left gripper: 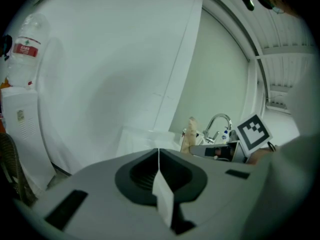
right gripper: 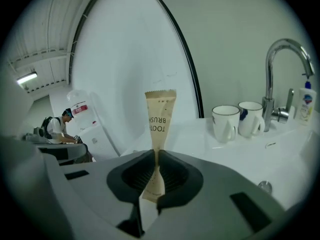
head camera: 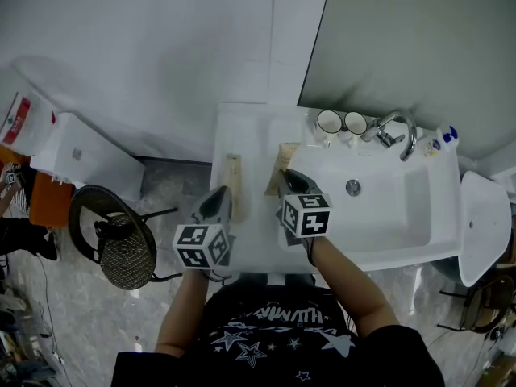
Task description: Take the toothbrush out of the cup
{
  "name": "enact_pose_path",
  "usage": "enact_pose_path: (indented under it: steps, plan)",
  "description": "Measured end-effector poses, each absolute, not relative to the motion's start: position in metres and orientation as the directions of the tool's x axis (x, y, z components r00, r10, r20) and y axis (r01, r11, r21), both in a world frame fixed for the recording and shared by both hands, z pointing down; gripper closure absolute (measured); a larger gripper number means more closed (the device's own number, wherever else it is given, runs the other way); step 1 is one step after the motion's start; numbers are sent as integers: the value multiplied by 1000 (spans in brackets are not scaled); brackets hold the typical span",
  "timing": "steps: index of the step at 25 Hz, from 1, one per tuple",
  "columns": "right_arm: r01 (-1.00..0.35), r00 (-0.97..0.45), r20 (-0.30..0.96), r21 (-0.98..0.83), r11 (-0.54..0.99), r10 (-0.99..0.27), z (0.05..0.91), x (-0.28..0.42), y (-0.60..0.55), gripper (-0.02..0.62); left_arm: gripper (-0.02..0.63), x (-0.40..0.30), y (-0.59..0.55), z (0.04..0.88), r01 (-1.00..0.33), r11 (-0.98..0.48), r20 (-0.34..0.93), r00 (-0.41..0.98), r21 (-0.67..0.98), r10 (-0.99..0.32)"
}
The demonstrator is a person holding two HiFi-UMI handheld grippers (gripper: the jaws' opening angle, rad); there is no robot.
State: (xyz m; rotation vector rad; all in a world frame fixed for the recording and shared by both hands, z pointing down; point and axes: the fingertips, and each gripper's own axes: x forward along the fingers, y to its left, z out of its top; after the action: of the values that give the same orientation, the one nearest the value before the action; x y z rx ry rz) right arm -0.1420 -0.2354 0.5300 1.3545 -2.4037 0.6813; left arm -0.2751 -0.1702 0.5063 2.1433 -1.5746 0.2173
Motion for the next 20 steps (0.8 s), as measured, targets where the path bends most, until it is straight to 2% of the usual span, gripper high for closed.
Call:
enact_pose_path:
  steps: [8, 20]
  plan:
    - [-851, -525, 545, -323, 414, -653, 560, -170, -223, 554, 588, -287, -167, 514, -926, -246, 403, 349, 287, -846]
    - [-870, -476, 642, -443, 215, -601, 609, -178, -217, 557, 588, -291, -162, 528, -908, -288, 419, 399, 304, -816]
